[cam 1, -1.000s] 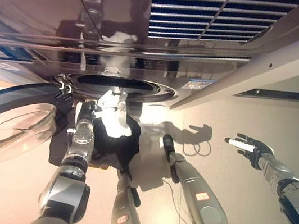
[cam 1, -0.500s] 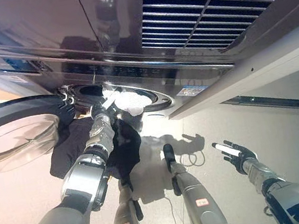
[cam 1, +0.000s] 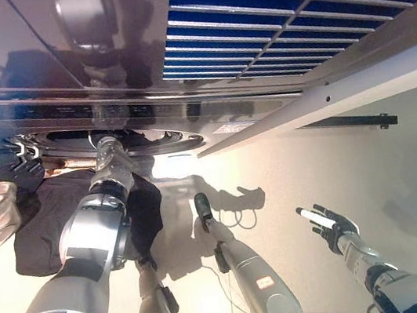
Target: Put the clothes in the basket into the washing machine.
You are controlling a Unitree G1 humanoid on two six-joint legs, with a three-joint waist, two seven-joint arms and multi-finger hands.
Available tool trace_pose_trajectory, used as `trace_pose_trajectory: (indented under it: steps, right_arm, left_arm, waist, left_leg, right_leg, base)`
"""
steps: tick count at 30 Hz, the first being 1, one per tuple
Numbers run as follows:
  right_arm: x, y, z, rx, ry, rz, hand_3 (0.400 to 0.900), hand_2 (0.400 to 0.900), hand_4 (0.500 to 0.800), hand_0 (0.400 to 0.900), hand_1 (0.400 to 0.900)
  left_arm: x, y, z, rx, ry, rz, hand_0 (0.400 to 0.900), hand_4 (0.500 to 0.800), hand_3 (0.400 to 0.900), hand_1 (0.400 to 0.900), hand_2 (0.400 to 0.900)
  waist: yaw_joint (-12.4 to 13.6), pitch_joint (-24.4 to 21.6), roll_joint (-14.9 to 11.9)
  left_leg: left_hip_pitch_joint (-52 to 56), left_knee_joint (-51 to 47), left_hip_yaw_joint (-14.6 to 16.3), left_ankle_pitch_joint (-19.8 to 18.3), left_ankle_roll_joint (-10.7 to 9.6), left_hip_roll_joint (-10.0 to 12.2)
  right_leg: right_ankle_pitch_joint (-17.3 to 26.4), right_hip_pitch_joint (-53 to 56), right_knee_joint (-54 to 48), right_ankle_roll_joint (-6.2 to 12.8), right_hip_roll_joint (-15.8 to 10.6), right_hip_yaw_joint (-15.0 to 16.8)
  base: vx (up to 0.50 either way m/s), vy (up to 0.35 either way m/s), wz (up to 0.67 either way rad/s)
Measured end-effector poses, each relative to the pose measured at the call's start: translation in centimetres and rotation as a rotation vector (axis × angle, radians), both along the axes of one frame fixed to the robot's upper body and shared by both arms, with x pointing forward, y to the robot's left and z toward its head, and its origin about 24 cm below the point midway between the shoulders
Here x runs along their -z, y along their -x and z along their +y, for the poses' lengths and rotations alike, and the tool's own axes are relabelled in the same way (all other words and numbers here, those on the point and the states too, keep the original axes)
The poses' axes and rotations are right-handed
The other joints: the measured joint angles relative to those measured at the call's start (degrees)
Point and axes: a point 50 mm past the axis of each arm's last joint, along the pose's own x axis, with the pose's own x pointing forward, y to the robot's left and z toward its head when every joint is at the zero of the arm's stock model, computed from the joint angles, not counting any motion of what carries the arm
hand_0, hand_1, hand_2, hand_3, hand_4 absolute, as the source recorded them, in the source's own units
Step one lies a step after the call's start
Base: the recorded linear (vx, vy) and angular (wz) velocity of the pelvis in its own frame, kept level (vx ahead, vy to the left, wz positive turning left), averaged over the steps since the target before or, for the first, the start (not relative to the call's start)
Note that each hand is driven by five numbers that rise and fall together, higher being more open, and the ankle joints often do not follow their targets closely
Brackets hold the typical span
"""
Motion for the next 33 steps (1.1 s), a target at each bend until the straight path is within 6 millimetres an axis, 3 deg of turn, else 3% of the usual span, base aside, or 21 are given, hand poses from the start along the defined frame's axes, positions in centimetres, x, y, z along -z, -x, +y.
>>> trace_pose_trajectory:
  steps: [4, 13, 16, 20, 22, 26, 30, 33]
  right_arm:
    - [0.2, 0.4, 0.2, -0.001, -0.005, 0.002, 0.9, 0.9, 0.8, 0.9, 0.9]
    - [0.4, -0.5, 2.0, -0.031, -0.045, -0.034, 0.9, 0.9, 0.8, 0.9, 0.9]
    - [0.4, -0.5, 2.0, -0.033, -0.045, -0.034, 0.9, 0.9, 0.8, 0.9, 0.9]
    - [0.3, -0.6, 2.0, -0.045, -0.039, -0.034, 0.9, 0.9, 0.8, 0.9, 0.9]
    - [0.1, -0.9, 1.8, -0.057, -0.027, -0.037, 0.9, 0.9, 0.8, 0.9, 0.9]
    - [-0.5, -1.5, 0.9, -0.064, -0.011, -0.045, 0.9, 0.9, 0.8, 0.9, 0.9]
    - [-1.4, -1.5, -1.3, -0.066, 0.03, -0.029, 0.9, 0.9, 0.8, 0.9, 0.9]
    - [-1.7, -1.2, -2.3, -0.05, 0.038, -0.029, 0.9, 0.9, 0.8, 0.9, 0.9]
  left_arm:
    - [-1.0, -0.1, 0.8, -0.016, -0.014, -0.023, 0.9, 0.8, 0.9, 0.9, 0.9]
    - [-1.0, -0.2, 0.6, -0.012, -0.039, -0.015, 0.9, 0.8, 0.9, 0.9, 0.9]
    - [-0.4, 0.0, 0.7, 0.03, -0.288, 0.071, 0.9, 0.8, 0.9, 0.9, 0.9]
    - [1.0, 0.5, 0.6, 0.183, -0.87, 0.25, 0.9, 0.8, 0.9, 0.9, 0.9]
    - [1.9, 1.0, 0.8, 0.247, -1.062, 0.301, 0.9, 0.8, 0.9, 0.9, 0.9]
    - [4.0, 1.9, 1.0, 0.335, -1.171, 0.369, 0.9, 0.8, 0.9, 0.9, 0.9]
    - [9.6, 5.1, 1.1, 0.502, -1.173, 0.486, 0.9, 0.8, 0.9, 0.9, 0.9]
    - [13.2, 8.1, 1.1, 0.605, -1.145, 0.533, 0.9, 0.8, 0.9, 0.9, 0.9]
  waist:
    - [-0.1, 0.0, 0.0]
    - [1.6, 0.0, 0.1]
    - [1.8, 0.0, 0.1]
    - [2.6, 0.2, 0.3]
    - [3.6, 0.5, 0.9]
    - [4.8, 1.2, 2.9]
    - [6.4, 2.6, 6.3]
    - [8.2, 2.7, 7.4]
  left_leg:
    - [0.0, -0.1, 0.0, 0.0, 0.0, 0.1]
    - [0.2, -0.1, -0.3, 0.0, -0.1, 0.0]
    - [0.5, 0.0, -0.6, 0.1, -0.1, 0.0]
    - [2.0, -0.1, -0.6, 0.1, -0.1, -0.1]
    - [3.1, 0.0, -0.7, 0.1, -0.1, -0.1]
    - [5.4, -0.6, -1.5, 0.4, -0.2, 0.1]
    - [11.3, -2.2, -3.2, 0.7, -0.3, 0.4]
    - [13.9, -2.4, -4.4, 0.8, -0.3, 0.4]
  right_leg:
    - [0.0, 0.0, -0.2, 0.0, 0.1, -0.1]
    - [0.0, 0.2, -0.3, -0.02, 0.0, -0.2]
    - [0.0, 0.7, -0.3, -0.02, 0.0, -0.5]
    - [0.0, 2.2, -0.4, -0.03, -0.1, -0.5]
    - [0.0, 3.6, -0.8, -0.03, -0.1, -0.7]
    - [-0.3, 6.2, -1.1, 0.03, 0.0, -1.7]
    - [-0.5, 13.3, -3.4, -0.09, 0.1, -3.6]
    - [-0.6, 17.4, -5.3, 0.02, 0.1, -5.1]
  base:
    - [0.02, 0.005, 0.04]
    - [0.01, -0.004, 0.07]
    - [-0.01, 0.0, 0.03]
    - [-0.02, 0.007, 0.11]
    - [0.0, -0.006, 0.17]
    - [0.03, 0.015, 0.15]
    - [0.04, 0.029, 0.25]
    - [0.02, 0.019, 0.24]
